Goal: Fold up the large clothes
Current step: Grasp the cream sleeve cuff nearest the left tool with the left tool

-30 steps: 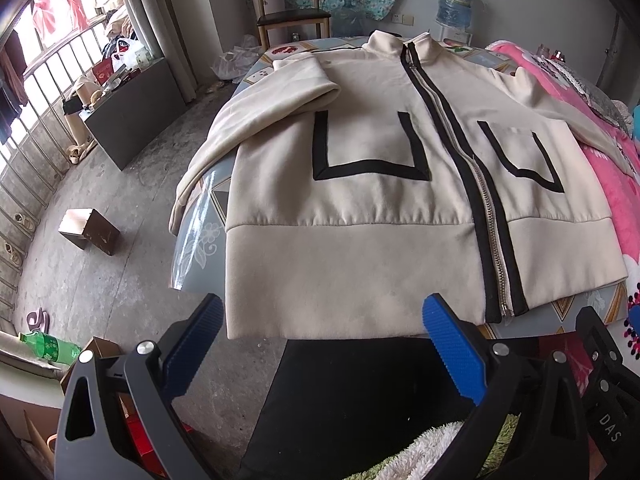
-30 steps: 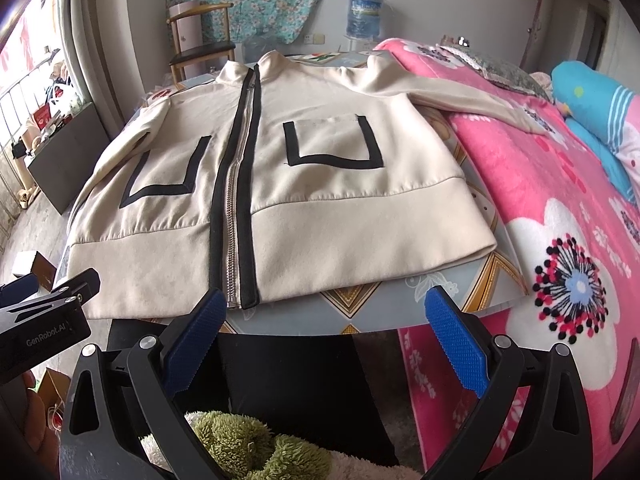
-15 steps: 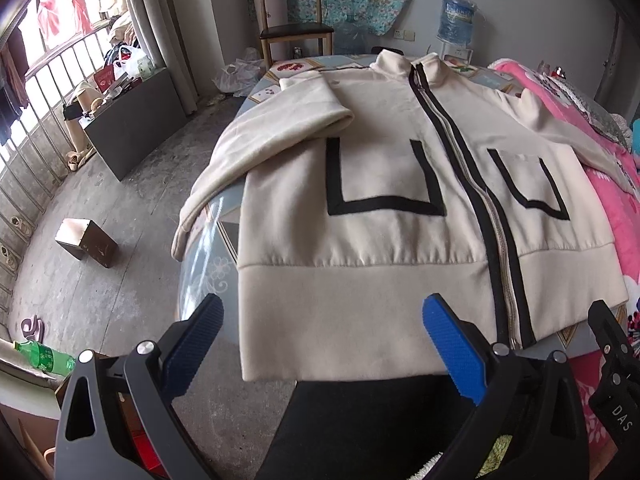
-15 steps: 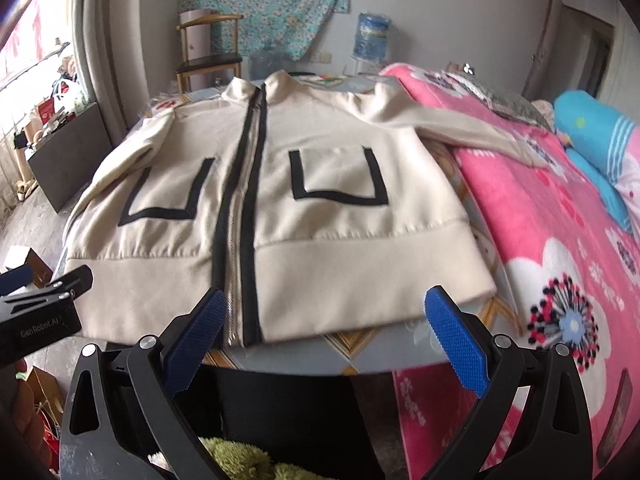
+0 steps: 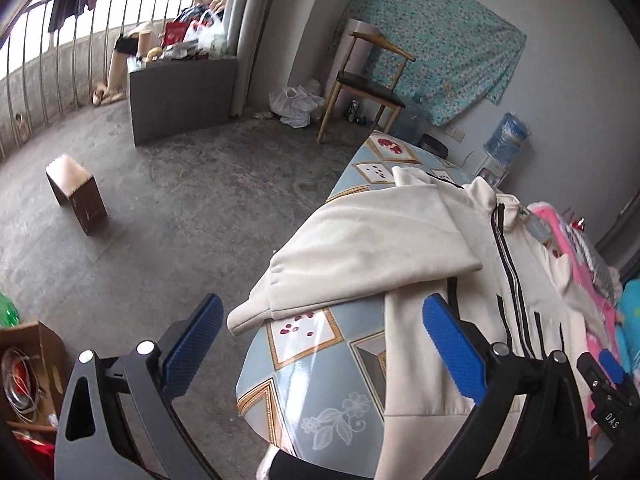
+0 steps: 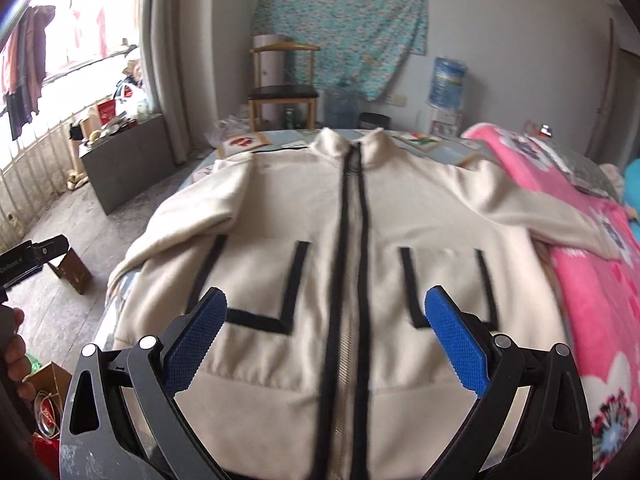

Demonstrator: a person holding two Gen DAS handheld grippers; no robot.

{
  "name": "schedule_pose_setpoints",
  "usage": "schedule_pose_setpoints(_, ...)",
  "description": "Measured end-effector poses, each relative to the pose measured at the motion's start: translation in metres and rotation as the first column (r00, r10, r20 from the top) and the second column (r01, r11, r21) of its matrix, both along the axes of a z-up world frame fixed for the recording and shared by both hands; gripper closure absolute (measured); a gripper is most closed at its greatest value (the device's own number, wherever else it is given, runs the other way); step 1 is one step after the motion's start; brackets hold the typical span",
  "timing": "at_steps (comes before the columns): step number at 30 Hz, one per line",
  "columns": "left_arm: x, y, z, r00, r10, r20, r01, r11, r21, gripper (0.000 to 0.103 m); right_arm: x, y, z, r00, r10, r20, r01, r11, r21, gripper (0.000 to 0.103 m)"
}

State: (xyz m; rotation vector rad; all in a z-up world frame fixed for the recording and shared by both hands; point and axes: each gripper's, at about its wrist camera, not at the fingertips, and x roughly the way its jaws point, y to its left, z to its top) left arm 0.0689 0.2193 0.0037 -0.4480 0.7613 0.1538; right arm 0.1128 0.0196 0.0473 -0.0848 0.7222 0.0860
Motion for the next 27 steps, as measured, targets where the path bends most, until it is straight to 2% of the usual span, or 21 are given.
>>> schedule_pose_setpoints(3,0.007,0.034,-0.033,0.999,0.024,-0.04,-0.029,0.992,-0.127,0.005,0.025,0.021,-0.013,0.998,0.051,-0.025,-0.051,0.999,0.015,0.007)
schedule_pose_setpoints(5,0.01,0.054,-0.06,0.997,0.044,-0.066,-0.057,0.974,-0.221,0.005,0.037,0.031,-0.022,0.997,0.058,-0.047,-0.058,0.998,0.002,0.007)
schedule_pose_setpoints(8,0.018,0.071,-0.098,0.988,0.04,-0.148,-0.09,0.93,-0.355,0.005,0.047,0.039,-0.033,0.995,0.059,-0.083,-0.059,0.998,0.0,0.007)
schedule_pose_setpoints(10,0.022,0.077,-0.119,0.984,0.034,-0.174,-0.109,0.892,-0.438,0.005,0.051,0.039,-0.04,0.993,0.057,-0.103,-0.059,0.998,-0.007,0.007)
schedule_pose_setpoints(12,0.026,0.084,-0.137,0.98,0.035,-0.195,-0.134,0.842,-0.522,0.005,0.052,0.04,-0.044,0.992,0.052,-0.114,-0.055,0.998,-0.022,0.007)
schedule_pose_setpoints(14,0.032,0.091,-0.153,0.979,0.027,-0.204,-0.149,0.775,-0.615,0.005,0.052,0.039,-0.049,0.991,0.045,-0.123,-0.049,0.998,-0.034,0.007)
schedule_pose_setpoints(15,0.035,0.095,-0.161,0.977,0.029,-0.211,-0.164,0.734,-0.659,0.005,0.053,0.039,-0.051,0.991,0.041,-0.127,-0.046,0.998,-0.037,0.007)
schedule_pose_setpoints(17,0.041,0.099,-0.177,0.974,0.034,-0.224,-0.194,0.636,-0.747,0.005,0.055,0.037,-0.053,0.991,0.03,-0.133,-0.035,0.999,-0.039,0.007)
schedule_pose_setpoints(18,0.044,0.102,-0.183,0.972,0.04,-0.233,-0.211,0.597,-0.774,0.005,0.054,0.036,-0.053,0.991,0.025,-0.135,-0.03,0.999,-0.038,0.007)
schedule_pose_setpoints(19,0.046,0.104,-0.189,0.97,0.048,-0.24,-0.224,0.569,-0.791,0.006,0.055,0.036,-0.053,0.99,0.021,-0.136,-0.027,0.999,-0.037,0.007)
schedule_pose_setpoints(22,0.054,0.107,-0.196,0.962,0.064,-0.265,-0.258,0.533,-0.806,0.015,0.055,0.033,-0.051,0.991,0.005,-0.133,-0.009,0.999,-0.035,0.007)
schedule_pose_setpoints(24,0.056,0.109,-0.198,0.958,0.076,-0.278,-0.276,0.519,-0.809,0.022,0.054,0.029,-0.047,0.992,-0.008,-0.127,0.004,0.999,-0.032,0.007)
schedule_pose_setpoints(27,0.061,0.11,-0.193,0.952,0.096,-0.29,-0.293,0.555,-0.778,0.036,0.049,0.022,-0.039,0.993,-0.029,-0.114,0.026,0.999,-0.024,0.007)
